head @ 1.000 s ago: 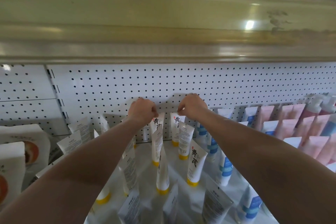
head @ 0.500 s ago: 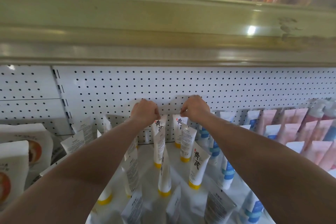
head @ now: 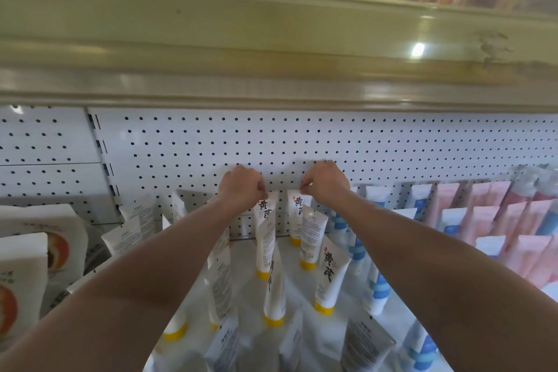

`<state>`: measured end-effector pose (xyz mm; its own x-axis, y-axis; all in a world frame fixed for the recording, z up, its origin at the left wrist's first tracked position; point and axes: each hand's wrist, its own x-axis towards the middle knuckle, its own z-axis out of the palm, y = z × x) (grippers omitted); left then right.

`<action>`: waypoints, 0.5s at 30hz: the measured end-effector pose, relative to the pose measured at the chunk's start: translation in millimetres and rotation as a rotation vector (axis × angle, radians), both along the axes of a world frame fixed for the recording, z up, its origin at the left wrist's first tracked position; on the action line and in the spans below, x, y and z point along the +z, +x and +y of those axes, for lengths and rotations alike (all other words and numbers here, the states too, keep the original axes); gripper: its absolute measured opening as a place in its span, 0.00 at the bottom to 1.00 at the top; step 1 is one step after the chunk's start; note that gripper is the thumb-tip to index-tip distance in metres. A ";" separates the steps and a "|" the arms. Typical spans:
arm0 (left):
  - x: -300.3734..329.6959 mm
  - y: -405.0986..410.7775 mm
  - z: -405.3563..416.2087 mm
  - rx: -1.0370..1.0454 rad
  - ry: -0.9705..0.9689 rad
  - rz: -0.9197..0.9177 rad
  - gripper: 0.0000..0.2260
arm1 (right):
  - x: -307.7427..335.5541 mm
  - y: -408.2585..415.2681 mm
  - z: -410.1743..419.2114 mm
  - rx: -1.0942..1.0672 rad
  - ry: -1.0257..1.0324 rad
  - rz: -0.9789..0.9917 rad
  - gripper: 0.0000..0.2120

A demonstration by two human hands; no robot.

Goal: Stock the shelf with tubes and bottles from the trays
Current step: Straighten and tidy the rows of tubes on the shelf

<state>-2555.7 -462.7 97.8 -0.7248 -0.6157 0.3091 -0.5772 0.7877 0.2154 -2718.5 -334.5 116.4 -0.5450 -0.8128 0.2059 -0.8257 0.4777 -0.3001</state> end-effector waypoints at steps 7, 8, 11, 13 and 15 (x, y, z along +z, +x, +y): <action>2.8 0.6 1.7 0.011 0.007 -0.015 0.10 | -0.8 3.7 1.9 0.015 -0.022 0.006 0.05; 3.1 0.5 1.8 0.012 0.001 -0.025 0.10 | -1.1 4.1 1.6 0.014 -0.030 0.000 0.04; 4.9 0.8 4.0 0.018 0.002 -0.033 0.11 | -0.9 4.9 1.1 0.023 -0.040 -0.009 0.05; 5.6 1.0 5.3 0.016 -0.002 -0.034 0.12 | -0.2 5.4 2.0 0.034 -0.039 0.006 0.05; 6.1 1.0 6.2 0.014 0.011 -0.032 0.12 | -0.1 4.6 2.3 0.049 -0.042 0.026 0.06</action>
<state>-2554.7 -456.5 103.8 -0.7254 -0.6292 0.2791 -0.5951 0.7770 0.2052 -2713.9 -332.1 116.3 -0.4992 -0.8285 0.2537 -0.8554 0.4245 -0.2970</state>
